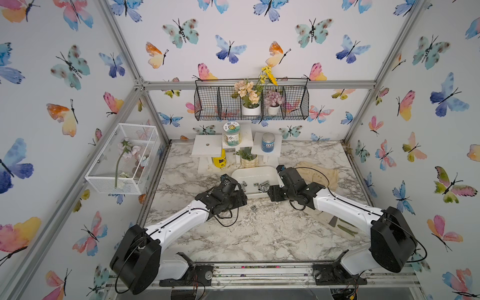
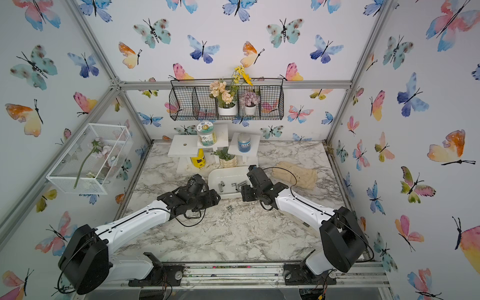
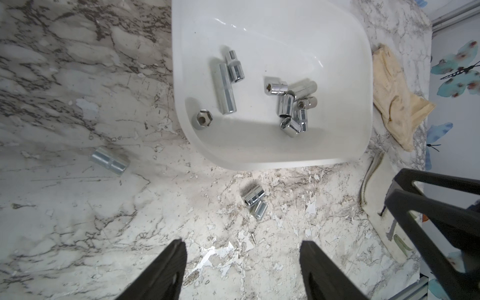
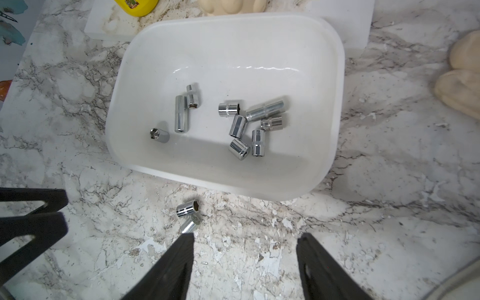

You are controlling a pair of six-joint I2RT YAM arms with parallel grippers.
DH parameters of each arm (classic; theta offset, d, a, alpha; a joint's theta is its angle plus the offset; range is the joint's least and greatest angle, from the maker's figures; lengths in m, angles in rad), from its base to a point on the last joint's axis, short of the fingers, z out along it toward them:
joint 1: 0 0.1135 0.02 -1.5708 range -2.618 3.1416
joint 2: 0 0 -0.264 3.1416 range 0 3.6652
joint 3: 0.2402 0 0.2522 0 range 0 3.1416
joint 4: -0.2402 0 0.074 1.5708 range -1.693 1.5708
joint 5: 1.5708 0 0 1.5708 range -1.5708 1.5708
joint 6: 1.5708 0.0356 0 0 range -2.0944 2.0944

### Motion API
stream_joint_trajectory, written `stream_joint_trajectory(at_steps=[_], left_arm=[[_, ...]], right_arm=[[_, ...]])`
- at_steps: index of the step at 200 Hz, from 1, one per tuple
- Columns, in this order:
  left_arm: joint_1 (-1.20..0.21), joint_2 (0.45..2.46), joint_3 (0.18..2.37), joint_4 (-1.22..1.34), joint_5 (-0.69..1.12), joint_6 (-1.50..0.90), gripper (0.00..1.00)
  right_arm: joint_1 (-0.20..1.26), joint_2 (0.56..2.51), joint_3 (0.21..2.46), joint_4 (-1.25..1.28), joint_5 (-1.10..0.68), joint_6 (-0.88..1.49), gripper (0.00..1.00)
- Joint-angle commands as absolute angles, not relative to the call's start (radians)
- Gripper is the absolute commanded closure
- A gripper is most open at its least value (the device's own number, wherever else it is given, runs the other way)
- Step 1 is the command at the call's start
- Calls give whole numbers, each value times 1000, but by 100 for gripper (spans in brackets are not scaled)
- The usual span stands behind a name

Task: Put the socket on the desktop into the storage box
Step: Pick up the socket head from the center of the board.

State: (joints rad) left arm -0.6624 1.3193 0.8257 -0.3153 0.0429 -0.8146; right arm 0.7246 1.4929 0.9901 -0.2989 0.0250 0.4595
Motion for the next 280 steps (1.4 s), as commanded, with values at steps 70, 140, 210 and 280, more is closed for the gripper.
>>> stream_joint_trajectory(at_steps=[70,140,210,280], left_arm=[[-641,1282,747,-347,41,-850,26],[-563,1167,650,-351,81,-867,26],[-543,1140,626,-348,94,-864,26],[-535,1134,617,-346,95,-868,26]], right_arm=[[842,1520,953,-255,-21,448,31],[928,1659,1008,-236,-18,438,32],[939,1779,1081,-258,12,373,41],[939,1878,1159,-302,21,272,49]])
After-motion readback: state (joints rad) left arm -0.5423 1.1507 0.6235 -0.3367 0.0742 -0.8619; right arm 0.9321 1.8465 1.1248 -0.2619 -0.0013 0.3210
